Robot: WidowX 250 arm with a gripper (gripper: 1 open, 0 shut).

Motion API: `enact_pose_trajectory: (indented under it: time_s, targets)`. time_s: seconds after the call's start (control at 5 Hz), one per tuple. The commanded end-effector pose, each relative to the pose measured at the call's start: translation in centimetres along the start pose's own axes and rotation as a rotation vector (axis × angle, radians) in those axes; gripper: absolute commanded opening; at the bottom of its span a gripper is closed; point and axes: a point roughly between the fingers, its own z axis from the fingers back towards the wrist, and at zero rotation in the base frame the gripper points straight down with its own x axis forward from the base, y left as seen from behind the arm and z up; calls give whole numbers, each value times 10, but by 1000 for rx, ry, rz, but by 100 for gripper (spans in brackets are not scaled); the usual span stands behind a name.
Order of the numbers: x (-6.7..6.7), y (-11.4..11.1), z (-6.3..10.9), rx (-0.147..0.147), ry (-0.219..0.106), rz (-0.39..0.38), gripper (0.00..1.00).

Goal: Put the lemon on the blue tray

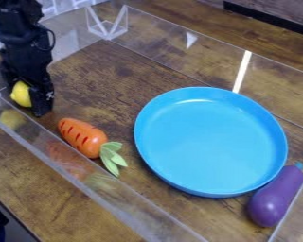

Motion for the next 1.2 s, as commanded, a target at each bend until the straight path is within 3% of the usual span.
enact_pose_trajectory:
  time_s: [0.0, 0.2, 1.0]
  targets:
    - [0, 0, 6, -5, -22, 13, 100]
    - [2, 0, 7, -5, -17, 11, 0]
    - [9, -10, 8, -9, -1, -21, 0]
